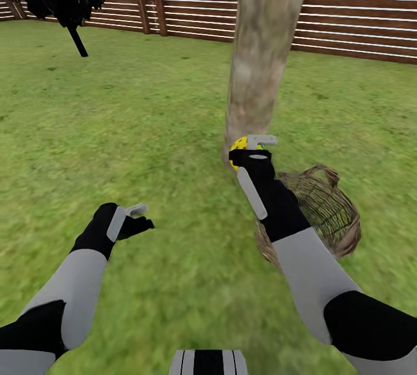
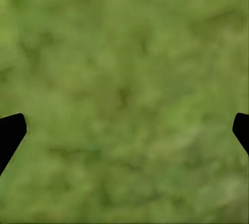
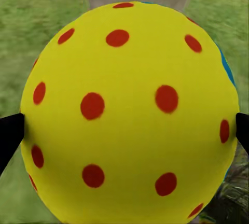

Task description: Take the three Easter eggs out of the wicker basket on the lawn in the garden, then place them on the lawn next to a single tree (choose any tree) so that all three eggs are next to the same tree and none are left in the basket.

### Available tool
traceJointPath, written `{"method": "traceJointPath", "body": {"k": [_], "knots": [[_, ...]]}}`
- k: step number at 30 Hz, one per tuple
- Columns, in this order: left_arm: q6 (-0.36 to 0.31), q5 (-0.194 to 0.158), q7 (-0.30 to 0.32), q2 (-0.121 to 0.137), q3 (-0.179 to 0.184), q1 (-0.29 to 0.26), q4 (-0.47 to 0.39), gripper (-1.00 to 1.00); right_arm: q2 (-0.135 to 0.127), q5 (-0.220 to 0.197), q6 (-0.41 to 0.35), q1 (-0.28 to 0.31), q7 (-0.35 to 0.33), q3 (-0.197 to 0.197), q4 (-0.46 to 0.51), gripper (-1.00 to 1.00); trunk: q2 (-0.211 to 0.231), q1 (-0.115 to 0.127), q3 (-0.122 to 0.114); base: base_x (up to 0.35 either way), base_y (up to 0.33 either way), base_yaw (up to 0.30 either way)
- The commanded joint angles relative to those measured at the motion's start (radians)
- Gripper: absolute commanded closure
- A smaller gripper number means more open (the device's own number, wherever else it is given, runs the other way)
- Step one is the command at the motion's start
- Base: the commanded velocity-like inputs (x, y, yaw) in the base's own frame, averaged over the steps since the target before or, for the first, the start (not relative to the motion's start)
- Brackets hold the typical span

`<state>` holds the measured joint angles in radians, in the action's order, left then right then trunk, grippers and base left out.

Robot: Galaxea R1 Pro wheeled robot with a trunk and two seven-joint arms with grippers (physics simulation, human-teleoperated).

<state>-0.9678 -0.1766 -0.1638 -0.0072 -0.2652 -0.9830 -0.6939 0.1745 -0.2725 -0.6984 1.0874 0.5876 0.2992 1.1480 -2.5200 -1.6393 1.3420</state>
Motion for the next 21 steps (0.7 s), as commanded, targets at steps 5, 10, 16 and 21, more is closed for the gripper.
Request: {"method": "traceJointPath", "body": {"k": [5,10,16,21], "knots": [[-0.005,-0.016,0.103,0.035,-0.005,0.0,-0.016,-1.0,0.0,-0.027,0.053,-0.006,0.008,0.203,0.029,1.0,0.0,0.0,0.001,0.0,0.324,0.0],[-0.011,-0.015,0.343,0.106,-0.005,0.007,-0.211,-1.0,0.0,-0.111,0.12,-0.041,0.012,0.323,0.045,1.0,0.0,0.0,0.001,0.0,0.284,0.0],[-0.046,-0.016,0.562,0.124,-0.008,0.153,-0.511,-1.0,0.0,-0.133,0.258,-0.062,0.011,0.343,-0.101,1.0,0.0,0.0,0.001,0.0,0.262,0.0],[-0.055,-0.018,0.796,0.13,-0.01,0.358,-0.722,-1.0,0.0,-0.135,0.558,-0.063,0.007,0.343,-0.433,1.0,0.0,0.0,0.001,0.0,0.055,0.0]]}}
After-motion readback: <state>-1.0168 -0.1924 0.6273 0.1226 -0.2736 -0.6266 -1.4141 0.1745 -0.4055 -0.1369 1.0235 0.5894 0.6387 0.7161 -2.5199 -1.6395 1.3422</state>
